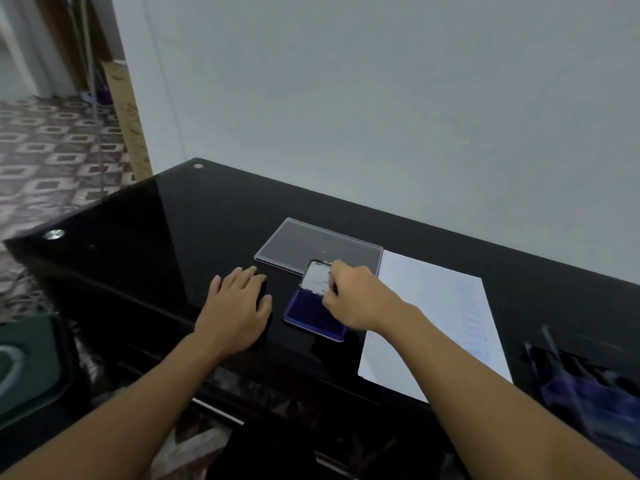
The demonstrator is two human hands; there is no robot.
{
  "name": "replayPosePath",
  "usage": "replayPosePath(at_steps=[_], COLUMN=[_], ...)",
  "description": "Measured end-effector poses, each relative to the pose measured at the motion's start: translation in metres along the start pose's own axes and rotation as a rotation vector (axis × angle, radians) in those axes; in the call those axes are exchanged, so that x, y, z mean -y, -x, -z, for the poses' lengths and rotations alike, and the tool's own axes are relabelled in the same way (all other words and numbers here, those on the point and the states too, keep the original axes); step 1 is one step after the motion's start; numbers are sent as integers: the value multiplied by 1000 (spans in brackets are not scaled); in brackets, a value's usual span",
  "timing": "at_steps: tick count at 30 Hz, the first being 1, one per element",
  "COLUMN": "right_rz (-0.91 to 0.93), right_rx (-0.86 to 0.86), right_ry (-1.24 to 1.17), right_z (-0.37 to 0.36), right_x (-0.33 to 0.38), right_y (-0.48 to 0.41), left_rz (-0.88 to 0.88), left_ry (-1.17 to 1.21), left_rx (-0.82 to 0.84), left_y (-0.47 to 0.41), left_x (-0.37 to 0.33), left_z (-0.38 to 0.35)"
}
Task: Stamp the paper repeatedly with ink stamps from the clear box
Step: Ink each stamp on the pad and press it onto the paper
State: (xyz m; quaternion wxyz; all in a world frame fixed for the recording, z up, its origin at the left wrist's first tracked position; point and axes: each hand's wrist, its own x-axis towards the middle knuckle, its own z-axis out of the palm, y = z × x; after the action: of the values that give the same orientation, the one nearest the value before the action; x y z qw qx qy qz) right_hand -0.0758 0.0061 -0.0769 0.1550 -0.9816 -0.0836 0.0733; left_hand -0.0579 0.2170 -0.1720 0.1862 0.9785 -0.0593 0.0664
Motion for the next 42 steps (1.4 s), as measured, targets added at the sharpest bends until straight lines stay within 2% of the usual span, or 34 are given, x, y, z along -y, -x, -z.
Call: replayPosePath(at_steps=[8,12,17,42], right_rz=[18,-20,-52,-19], right_rx=[-32,-131,-171,-210], right_ry=[44,42,38,57], right_z=[-18,-30,-37,-46], right_x=[5,8,9,7], right_y=[-10,-7,-8,-3], left_rz=[2,11,21,32], left_ry=[-16,-14,-20,-37], left_rx=[-79,-94,-108,-120], left_y=[3,3,3,4], left_x=[0,0,-1,-2], left_z=[-5,-6,-6,-6])
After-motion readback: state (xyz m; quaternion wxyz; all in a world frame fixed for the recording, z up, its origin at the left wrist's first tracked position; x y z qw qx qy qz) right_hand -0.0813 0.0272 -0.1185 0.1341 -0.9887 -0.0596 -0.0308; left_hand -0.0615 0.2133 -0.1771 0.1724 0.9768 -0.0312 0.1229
